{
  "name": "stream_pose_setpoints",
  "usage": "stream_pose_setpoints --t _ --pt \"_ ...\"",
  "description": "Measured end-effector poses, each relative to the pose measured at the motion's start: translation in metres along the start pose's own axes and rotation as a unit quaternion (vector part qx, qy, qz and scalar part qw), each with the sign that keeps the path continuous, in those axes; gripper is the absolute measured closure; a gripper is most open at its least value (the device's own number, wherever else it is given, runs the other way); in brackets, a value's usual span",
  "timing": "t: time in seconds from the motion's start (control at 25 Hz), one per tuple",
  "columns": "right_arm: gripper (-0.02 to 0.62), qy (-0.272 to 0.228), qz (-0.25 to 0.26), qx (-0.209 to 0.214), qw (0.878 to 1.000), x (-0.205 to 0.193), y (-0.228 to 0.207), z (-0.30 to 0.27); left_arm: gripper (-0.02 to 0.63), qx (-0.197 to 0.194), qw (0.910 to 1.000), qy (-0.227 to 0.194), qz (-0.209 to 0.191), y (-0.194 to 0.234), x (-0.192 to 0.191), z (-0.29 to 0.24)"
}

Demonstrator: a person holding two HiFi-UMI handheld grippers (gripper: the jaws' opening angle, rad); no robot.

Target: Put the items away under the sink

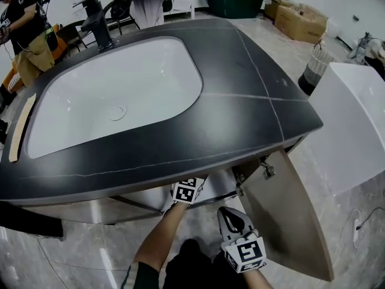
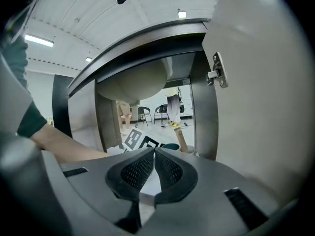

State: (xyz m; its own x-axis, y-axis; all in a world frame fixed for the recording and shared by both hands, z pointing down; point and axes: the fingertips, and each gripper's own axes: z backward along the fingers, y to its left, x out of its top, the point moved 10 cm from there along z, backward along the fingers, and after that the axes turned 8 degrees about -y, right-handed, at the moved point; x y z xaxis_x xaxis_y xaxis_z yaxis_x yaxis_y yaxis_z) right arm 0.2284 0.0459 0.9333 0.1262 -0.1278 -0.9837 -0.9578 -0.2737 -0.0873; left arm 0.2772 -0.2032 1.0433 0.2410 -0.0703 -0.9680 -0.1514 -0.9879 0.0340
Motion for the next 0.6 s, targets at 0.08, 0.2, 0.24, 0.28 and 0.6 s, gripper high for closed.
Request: stream_pose_setpoints --t 0.08,0.2,0.24,0.28,0.6 --pt "0.552 0.002 -0.001 -0.003 1.0 -0.003 -0.002 0.002 0.238 -0.002 1.0 0.009 -0.002 0.0 -0.005 -0.007" --pt "0.552 0.006 -0.004 -0.007 1.0 -0.008 -0.004 0.005 0.238 -0.003 0.9999 0.016 -0.001 -0.001 -0.012 -0.012" --pt "0.552 0.008 -0.005 -0.008 1.0 -0.01 -0.005 0.006 0.237 -0.003 0.9999 0.014 -0.001 -0.001 -0.014 -0.011" --pt "0.552 0.009 -0.005 -0.01 1.0 -0.011 -0.005 0.007 0.236 -0.003 0.9999 0.013 -0.001 -0.001 -0.015 -0.011" --pt "0.552 0.007 -0.008 -0.009 1.0 -0.012 -0.003 0.01 0.226 -0.009 0.9998 0.016 -0.002 -0.002 -0.02 -0.009"
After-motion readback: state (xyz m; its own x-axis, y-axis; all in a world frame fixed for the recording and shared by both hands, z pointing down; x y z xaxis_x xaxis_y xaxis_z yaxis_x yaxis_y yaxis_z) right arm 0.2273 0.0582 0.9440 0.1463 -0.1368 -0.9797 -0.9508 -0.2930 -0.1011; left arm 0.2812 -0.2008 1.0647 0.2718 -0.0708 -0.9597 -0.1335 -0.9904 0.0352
